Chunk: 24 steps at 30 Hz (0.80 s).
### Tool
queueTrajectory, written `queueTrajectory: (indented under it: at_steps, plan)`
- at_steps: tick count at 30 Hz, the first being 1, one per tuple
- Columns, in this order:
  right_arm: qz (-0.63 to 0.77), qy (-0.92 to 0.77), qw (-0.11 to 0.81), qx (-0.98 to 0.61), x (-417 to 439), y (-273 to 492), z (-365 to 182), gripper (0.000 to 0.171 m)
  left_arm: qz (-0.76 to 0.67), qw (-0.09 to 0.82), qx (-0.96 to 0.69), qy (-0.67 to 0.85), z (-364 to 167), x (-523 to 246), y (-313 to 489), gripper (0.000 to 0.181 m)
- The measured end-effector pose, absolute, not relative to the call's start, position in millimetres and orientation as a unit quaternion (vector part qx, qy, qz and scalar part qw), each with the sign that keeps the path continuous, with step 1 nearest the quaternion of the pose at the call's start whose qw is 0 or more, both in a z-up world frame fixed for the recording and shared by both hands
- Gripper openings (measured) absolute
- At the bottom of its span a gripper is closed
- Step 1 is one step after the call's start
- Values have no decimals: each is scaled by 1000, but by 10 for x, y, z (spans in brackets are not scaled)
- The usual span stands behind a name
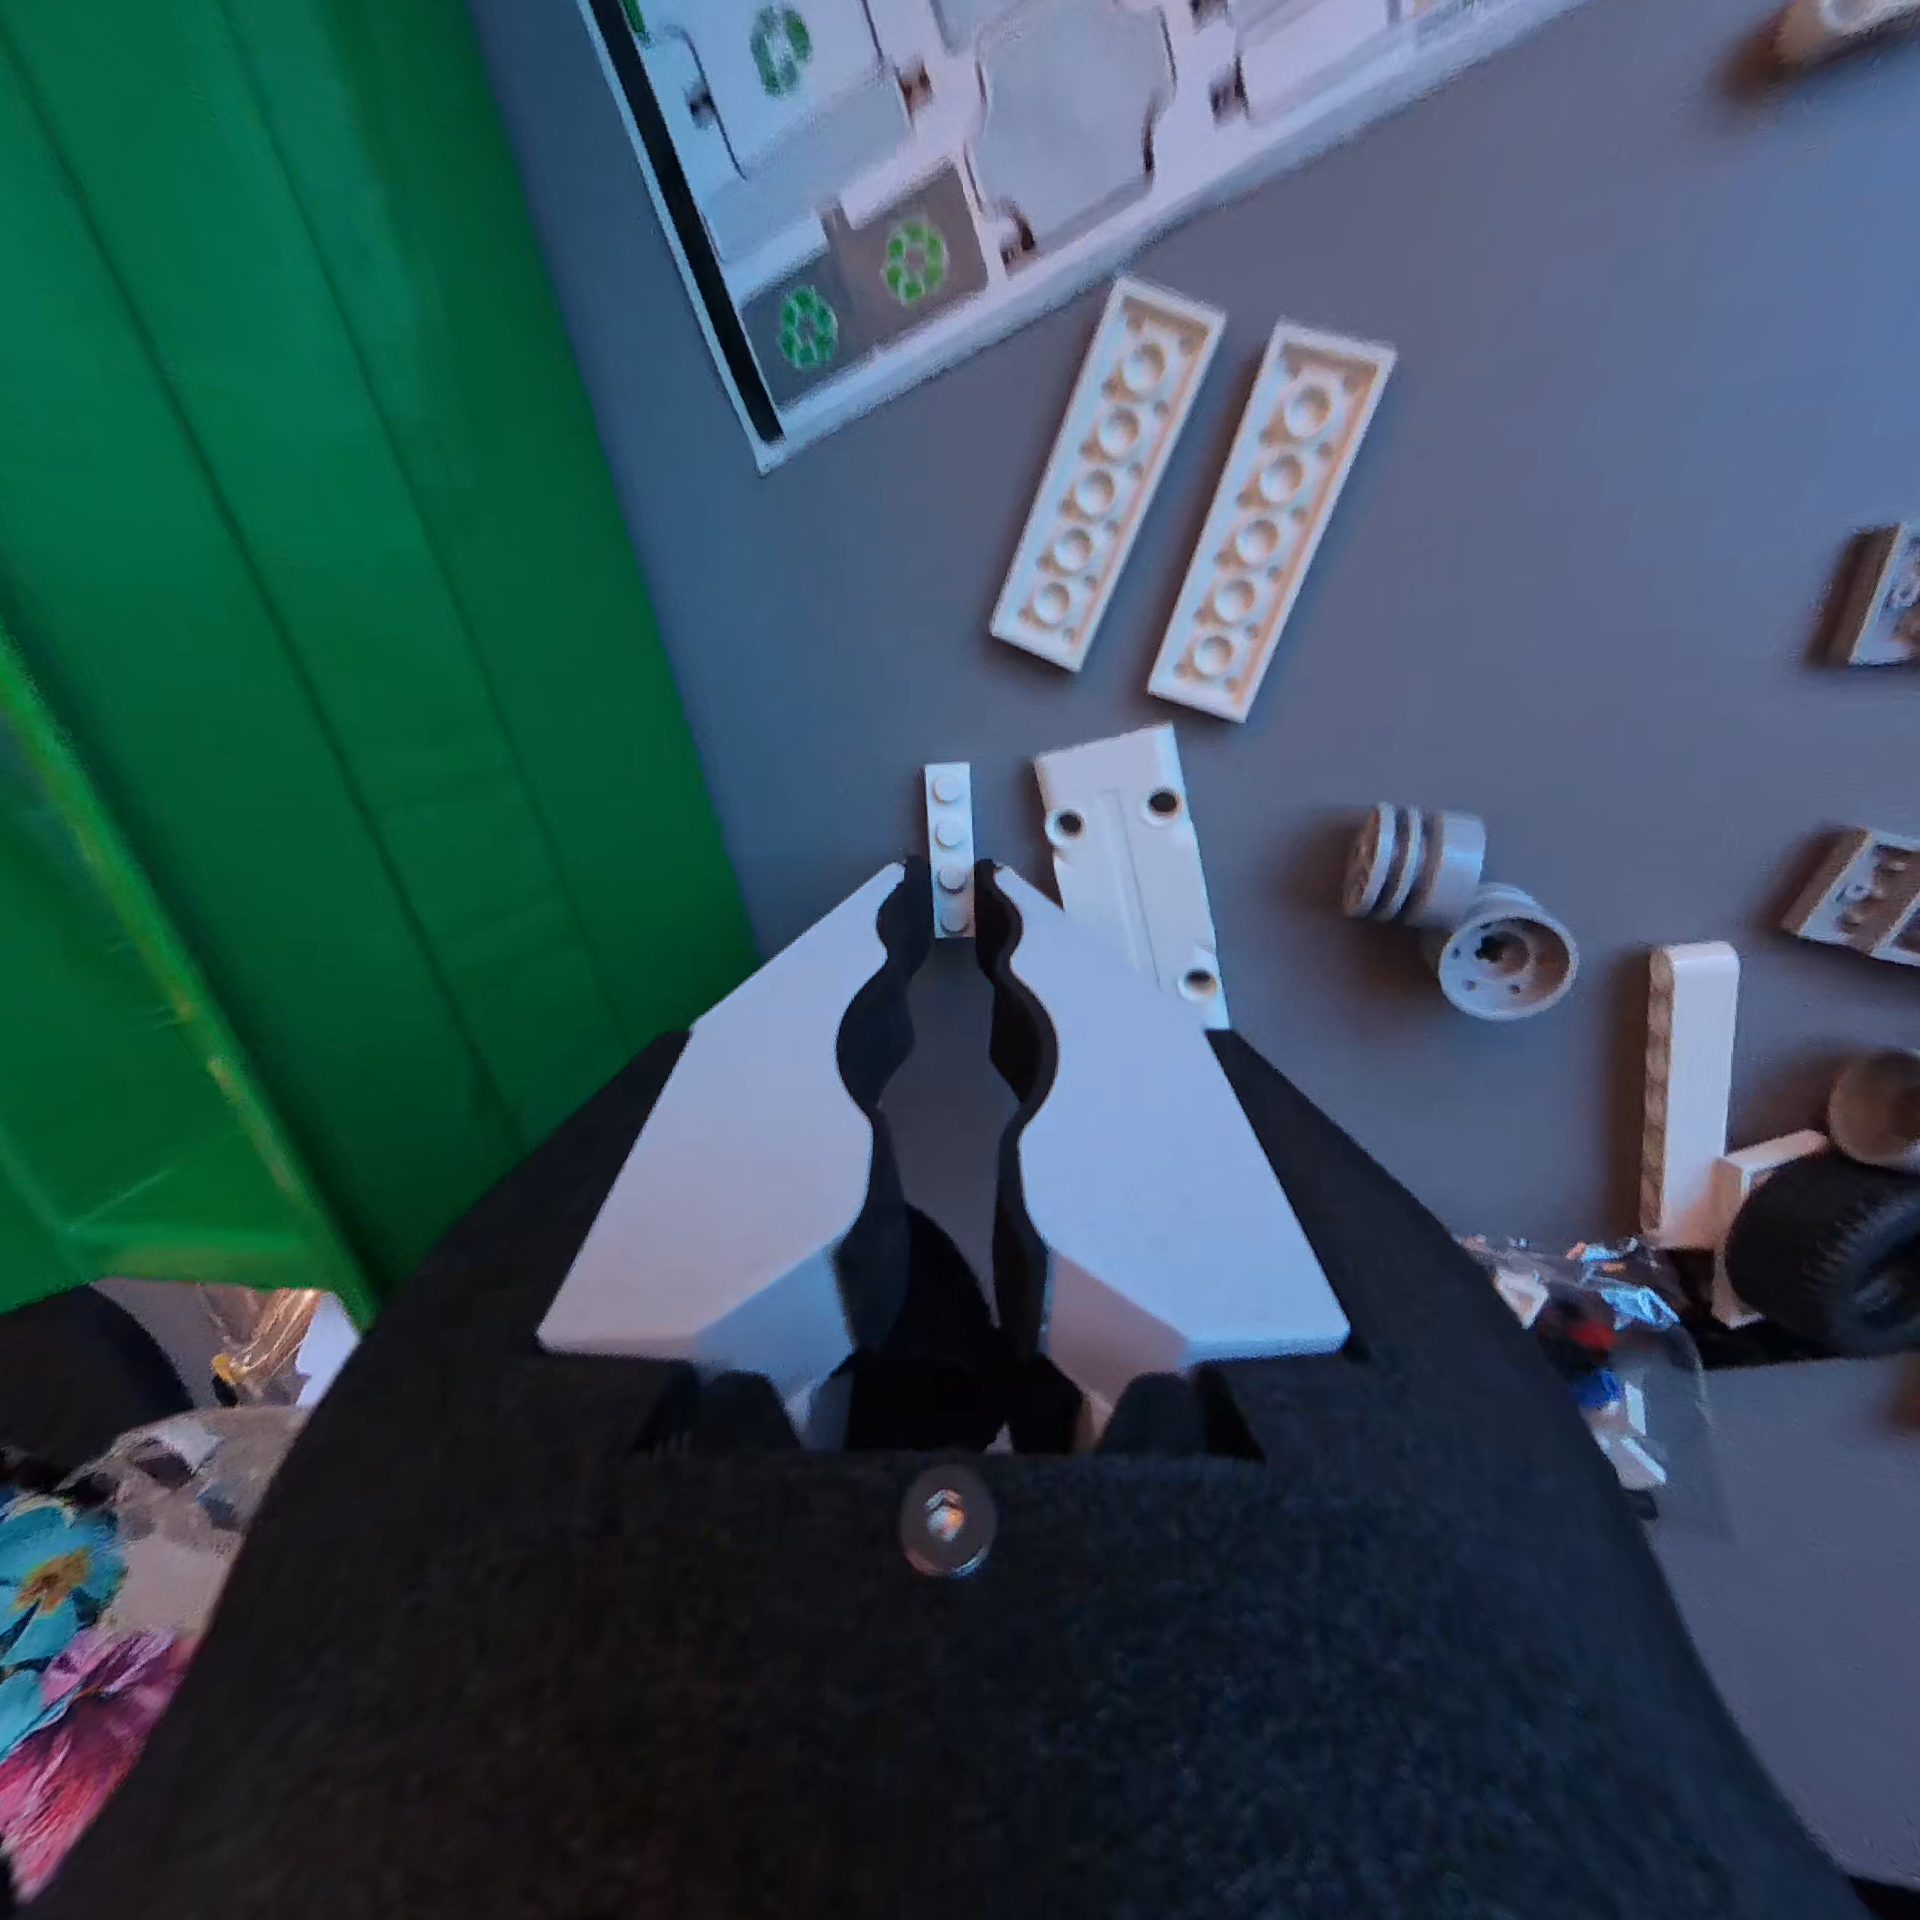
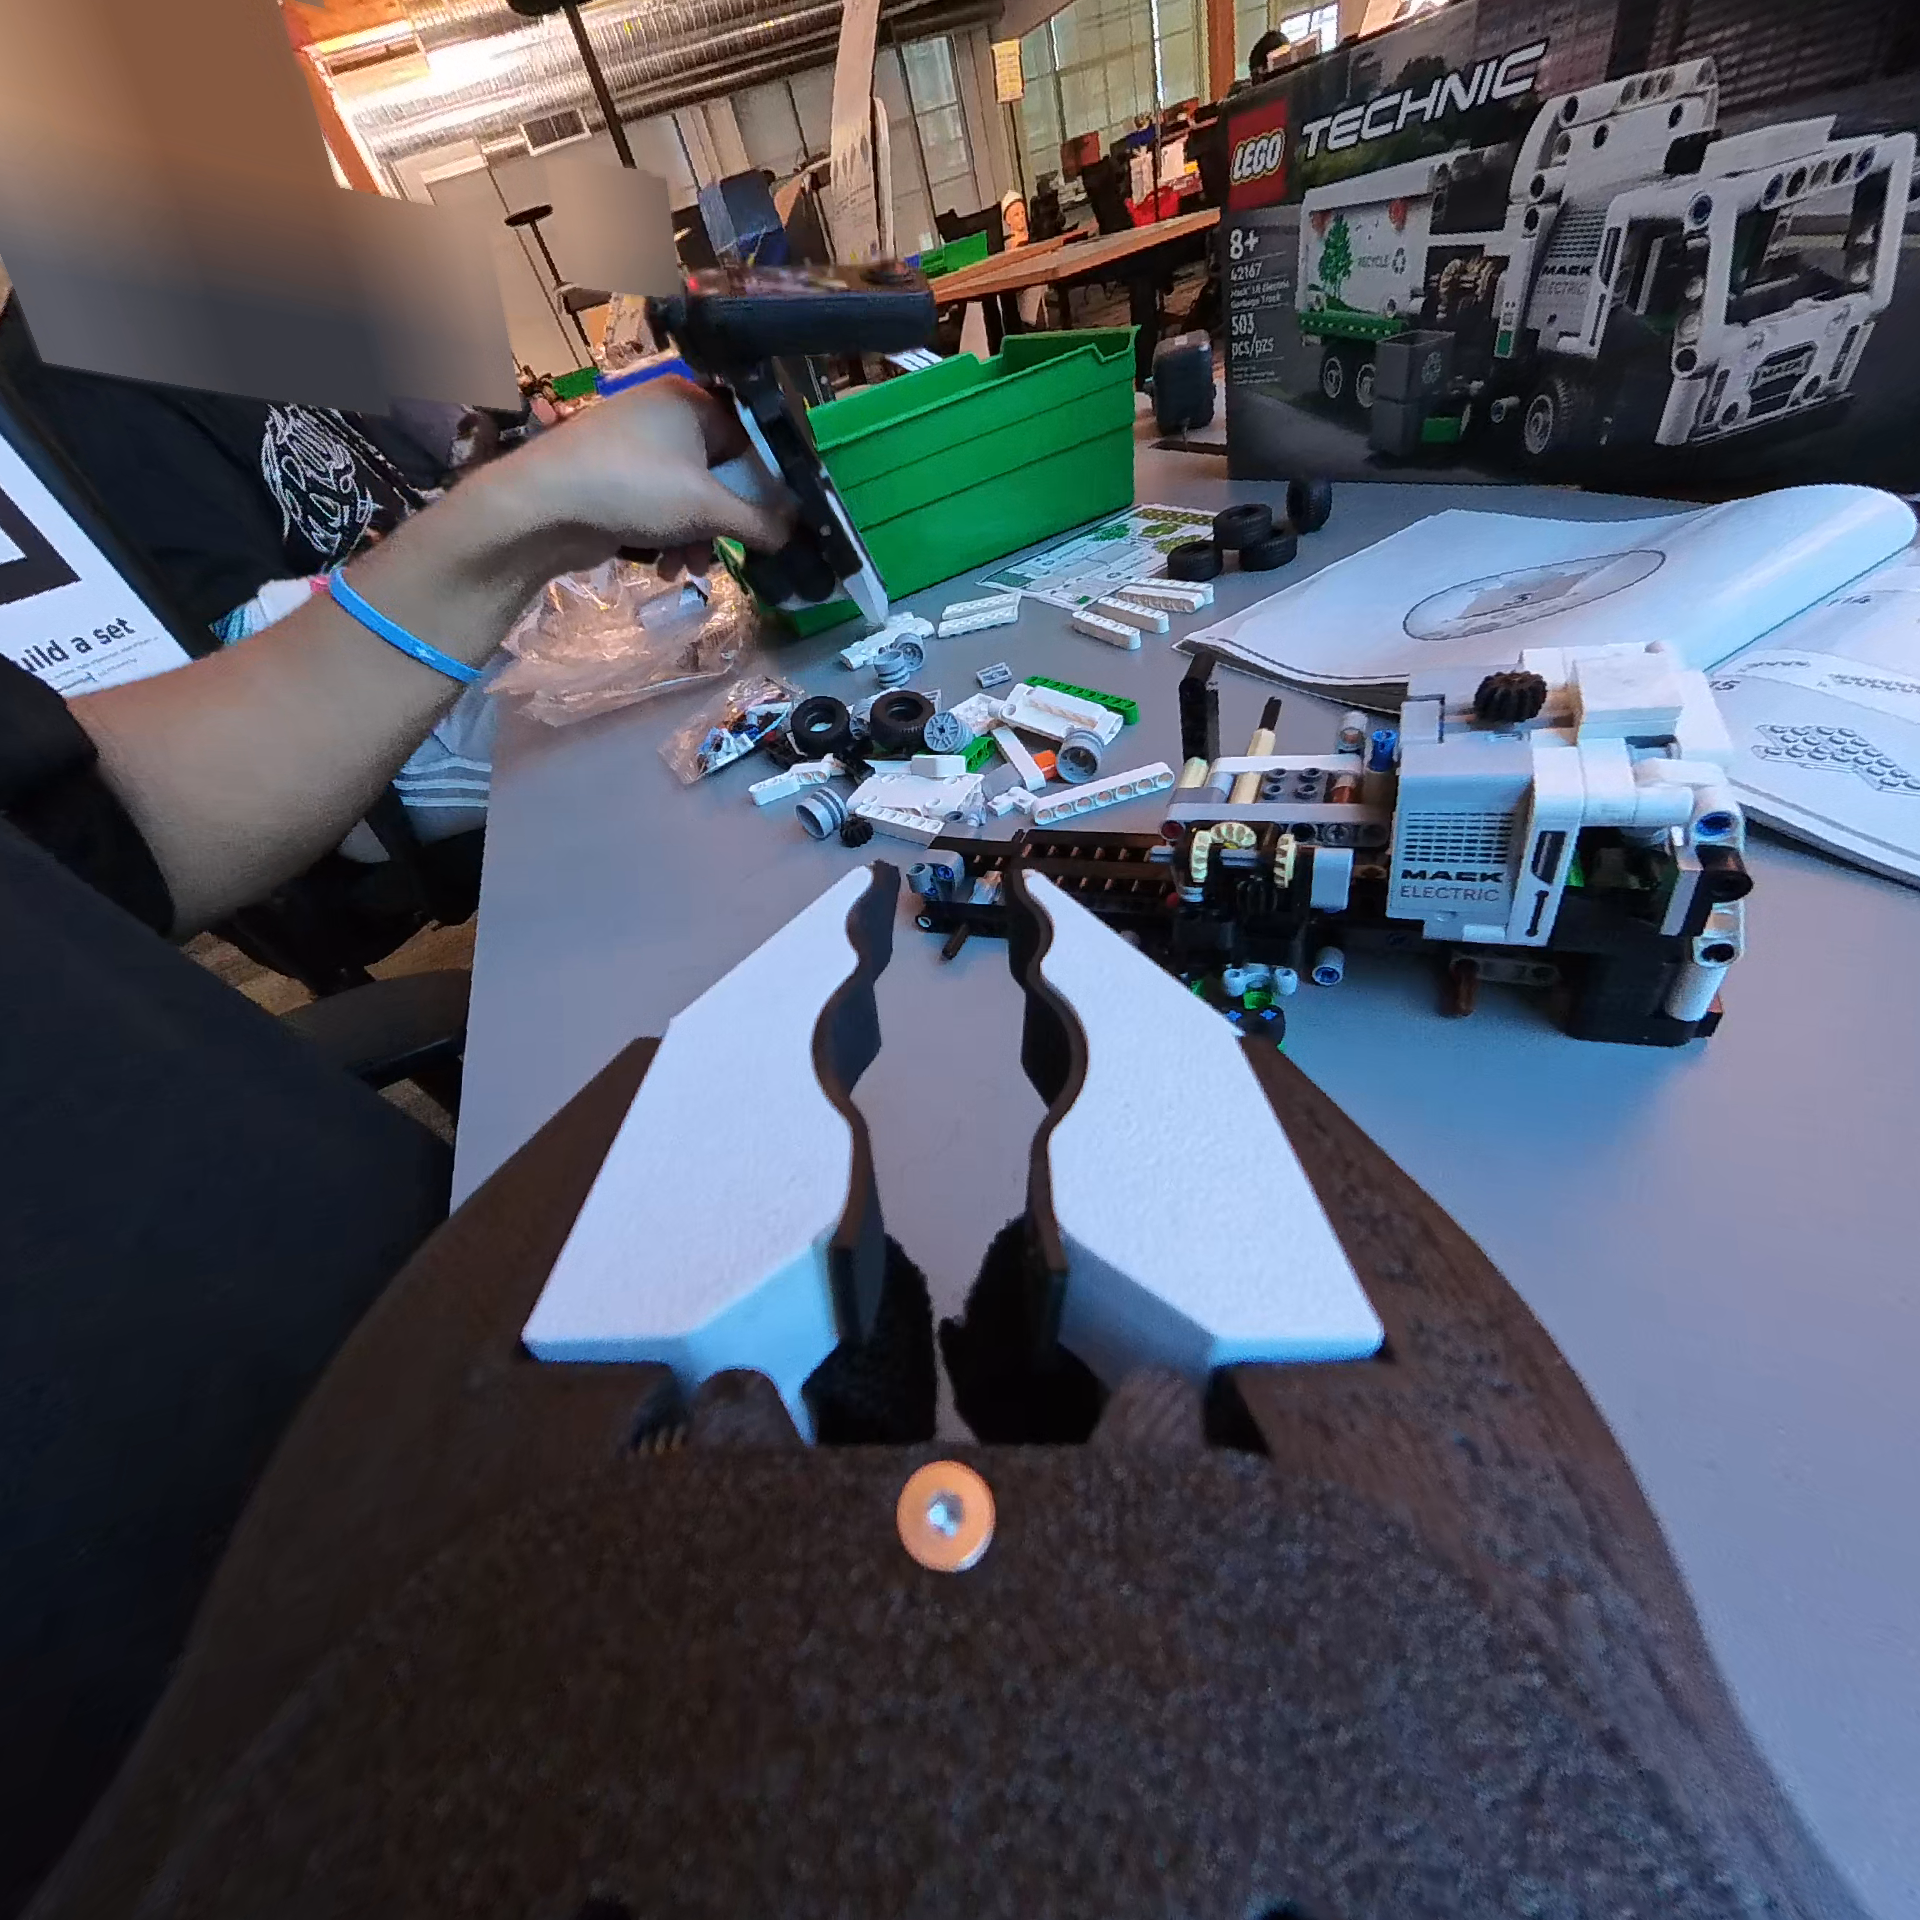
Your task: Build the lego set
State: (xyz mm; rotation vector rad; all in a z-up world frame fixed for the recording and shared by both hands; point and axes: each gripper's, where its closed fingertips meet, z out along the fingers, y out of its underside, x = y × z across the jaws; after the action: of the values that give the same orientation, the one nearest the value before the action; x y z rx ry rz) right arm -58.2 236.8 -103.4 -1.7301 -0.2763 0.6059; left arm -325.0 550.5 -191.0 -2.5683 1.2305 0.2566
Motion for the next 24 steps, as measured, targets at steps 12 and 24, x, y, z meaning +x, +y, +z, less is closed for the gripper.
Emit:
queueTrajectory:
  at_steps: [12,24]
  plan:
    - [264,-116,601,-745,-575,2368,-1029,20,1,228,-871,435,-1510,-2912,5322,16]
    - [266,-118,602,-744,-587,2361,-1023,21,-135,80,-879,451,-1867,-2548,4433,14]
